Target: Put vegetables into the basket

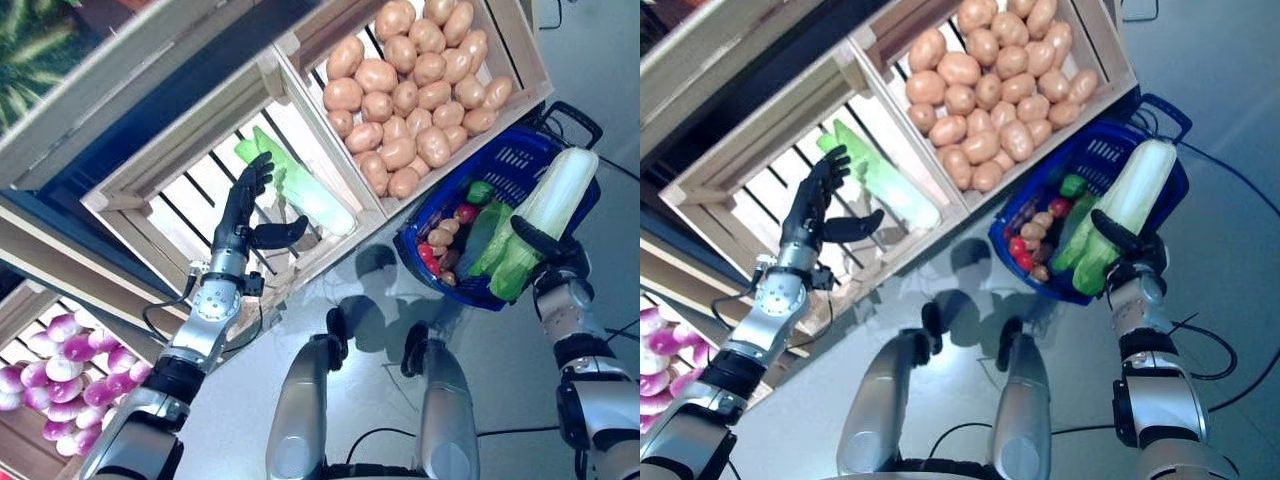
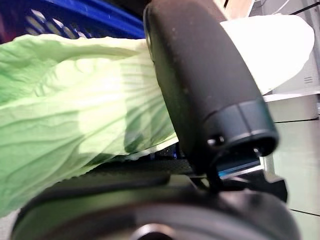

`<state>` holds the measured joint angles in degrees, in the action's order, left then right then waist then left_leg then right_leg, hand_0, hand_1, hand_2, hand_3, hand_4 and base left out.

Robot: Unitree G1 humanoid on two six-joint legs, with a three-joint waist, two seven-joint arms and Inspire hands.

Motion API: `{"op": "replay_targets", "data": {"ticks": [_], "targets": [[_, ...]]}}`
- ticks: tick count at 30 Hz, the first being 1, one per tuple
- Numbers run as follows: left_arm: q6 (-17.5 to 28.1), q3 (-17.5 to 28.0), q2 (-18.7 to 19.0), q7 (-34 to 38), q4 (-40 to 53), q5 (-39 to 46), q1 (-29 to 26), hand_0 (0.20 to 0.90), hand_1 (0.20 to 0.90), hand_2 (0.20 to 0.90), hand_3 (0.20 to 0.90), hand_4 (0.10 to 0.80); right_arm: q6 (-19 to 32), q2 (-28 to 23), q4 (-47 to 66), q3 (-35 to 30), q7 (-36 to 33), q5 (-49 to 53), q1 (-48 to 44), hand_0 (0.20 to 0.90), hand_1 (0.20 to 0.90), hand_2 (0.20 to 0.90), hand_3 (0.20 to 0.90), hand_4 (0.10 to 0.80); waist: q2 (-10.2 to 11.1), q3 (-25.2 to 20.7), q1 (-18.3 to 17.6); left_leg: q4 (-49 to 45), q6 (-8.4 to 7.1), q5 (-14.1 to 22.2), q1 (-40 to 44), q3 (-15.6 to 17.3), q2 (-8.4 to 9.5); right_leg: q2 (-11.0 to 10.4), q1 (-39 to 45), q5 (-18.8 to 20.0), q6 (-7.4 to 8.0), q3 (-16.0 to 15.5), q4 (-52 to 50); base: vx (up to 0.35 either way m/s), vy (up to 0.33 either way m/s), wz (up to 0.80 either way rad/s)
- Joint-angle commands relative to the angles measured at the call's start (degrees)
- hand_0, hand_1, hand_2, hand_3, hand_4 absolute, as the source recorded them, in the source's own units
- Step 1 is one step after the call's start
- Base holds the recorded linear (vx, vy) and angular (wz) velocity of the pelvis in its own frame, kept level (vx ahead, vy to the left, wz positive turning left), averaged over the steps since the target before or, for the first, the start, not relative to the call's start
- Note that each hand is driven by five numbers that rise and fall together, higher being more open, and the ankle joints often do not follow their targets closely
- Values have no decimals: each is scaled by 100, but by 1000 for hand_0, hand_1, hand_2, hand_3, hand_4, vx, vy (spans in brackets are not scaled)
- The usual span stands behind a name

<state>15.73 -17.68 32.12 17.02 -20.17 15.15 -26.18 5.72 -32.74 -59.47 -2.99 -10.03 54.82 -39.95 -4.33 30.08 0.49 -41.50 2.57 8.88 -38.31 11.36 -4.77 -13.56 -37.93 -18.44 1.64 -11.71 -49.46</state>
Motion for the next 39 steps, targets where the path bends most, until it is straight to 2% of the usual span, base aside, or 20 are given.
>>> {"op": "replay_targets", "data": {"ticks": [1, 3, 9, 14, 16, 19, 21, 23, 26, 28, 30, 32, 35, 36, 39], "targets": [[718, 264, 89, 589, 764, -423, -434, 900, 900, 900, 900, 800, 790, -653, 175, 61, -396, -248, -366, 900, 900, 900, 900, 800, -74, -29, -97, -1045, 42, 1199, 131, 183, 23, 76, 110, 73, -393, -416, -131, -6, 7, 5], [670, 230, 110, 725, 741, -555, -478, 900, 900, 900, 900, 800, 775, -599, 230, 78, -603, -357, -475, 900, 900, 900, 900, 800, -80, -29, -90, -1334, 115, 1264, -118, 209, 7, 0, -168, 15, -423, -380, -442, -40, 12, 3], [562, 75, 252, 1239, 542, -1204, -553, 900, 900, 900, 900, 800, 745, -454, 263, 163, -875, -211, -707, 900, 900, 900, 900, 800, -99, -29, -50, -1829, 129, 1479, -490, 156, 15, -45, -580, -164, -425, -287, -934, -3, 6, 0], [460, 59, 324, 1520, 451, -1302, -558, 900, 900, 900, 900, 800, 831, -381, 411, 195, -1152, -493, -739, 900, 900, 900, 900, 800, -160, -29, -64, -1896, 74, 1552, -516, 157, 26, -31, -651, -216, -392, -195, -1013, 28, 44, 1], [295, 64, 321, 1569, 365, -1317, -637, 900, 900, 900, 900, 800, 1045, -356, 590, 289, -1068, -466, -825, 900, 900, 900, 900, 800, -176, -29, -81, -2011, 92, 1565, -651, 184, 9, -59, -823, -228, -418, -161, -1149, -26, 39, -1], [289, 106, 362, 1612, 264, -1352, -645, 900, 900, 900, 900, 800, 1325, -283, 919, 272, -747, -129, -804, 900, 900, 900, 900, 800, -184, -29, -106, -1953, 71, 1550, -617, 205, 8, -59, -825, -216, -401, -134, -1124, 7, 16, 0], [347, 133, 424, 1784, 247, -1780, -615, 900, 900, 900, 900, 800, 1571, -113, 1353, 217, -133, 295, -646, 900, 900, 900, 900, 800, -192, -29, -153, -1857, 40, 1498, -552, 233, 3, -32, -799, -189, -384, -90, -1059, 28, 54, 0], [259, 142, 528, 1918, 285, -2087, -626, 900, 900, 900, 900, 800, 1631, -30, 1624, 150, 186, 628, -491, 900, 900, 900, 900, 800, -197, -29, -188, -1784, 10, 1443, -495, 264, -10, -12, -768, -165, -373, -64, -998, 26, 40, 0], [-71, 136, 792, 2163, 203, -2817, -719, 900, 900, 900, 900, 800, 1868, 130, 2070, 116, 1028, 1059, -262, 900, 900, 900, 900, 800, -207, -29, -262, -1625, -25, 1342, -364, 324, -49, 41, -688, -110, -347, 9, -865, 29, 38, -3], [-238, 80, 974, 2244, 139, -3203, -812, 900, 900, 900, 900, 800, 1829, 142, 2278, 120, 1199, 1206, -202, 900, 900, 900, 900, 800, -200, -29, -286, -1597, -39, 1300, -344, 346, -69, 51, -682, -94, -343, 28, -837, 11, 20, -8], [-597, -138, 1431, 2287, 43, -4016, -1013, 900, 900, 900, 900, 800, 1776, 200, 2754, 176, 1664, 1483, -55, 900, 900, 900, 900, 800, -209, -29, -366, -1458, -82, 1209, -250, 402, -109, 94, -625, -40, -304, 76, -712, 16, 26, -13], [-796, -325, 1702, 2288, -26, -4269, -1202, 900, 900, 900, 900, 800, 1658, 201, 2983, 276, 1955, 1457, -33, 900, 900, 900, 900, 800, -223, -29, -417, -1391, -102, 1161, -224, 451, -146, 111, -632, -10, -293, 115, -651, 3, 30, -14], [-949, -494, 1863, 2238, -121, -4599, -1369, 900, 900, 900, 900, 800, 1528, 185, 3176, 377, 2331, 1589, -58, 900, 900, 900, 900, 800, -233, -29, -452, -1371, -109, 1119, -249, 511, -181, 125, -694, 10, -292, 159, -638, -14, 26, -7], [-984, -677, 2003, 2178, -240, -4711, -1525, 900, 900, 900, 900, 800, 1492, 170, 3354, 486, 2647, 1677, -82, 900, 900, 900, 900, 800, -241, -29, -488, -1342, -121, 1081, -253, 558, -210, 140, -728, 25, -296, 196, -621, -10, 29, -9], [-1108, -960, 2082, 1964, -418, -4845, -1776, 900, 900, 900, 900, 800, 1386, 201, 3525, 619, 2927, 1808, -119, 900, 900, 900, 900, 800, -246, -29, -538, -1345, -128, 1066, -269, 618, -264, 164, -778, 50, -287, 251, -613, -13, 21, -12]]}}
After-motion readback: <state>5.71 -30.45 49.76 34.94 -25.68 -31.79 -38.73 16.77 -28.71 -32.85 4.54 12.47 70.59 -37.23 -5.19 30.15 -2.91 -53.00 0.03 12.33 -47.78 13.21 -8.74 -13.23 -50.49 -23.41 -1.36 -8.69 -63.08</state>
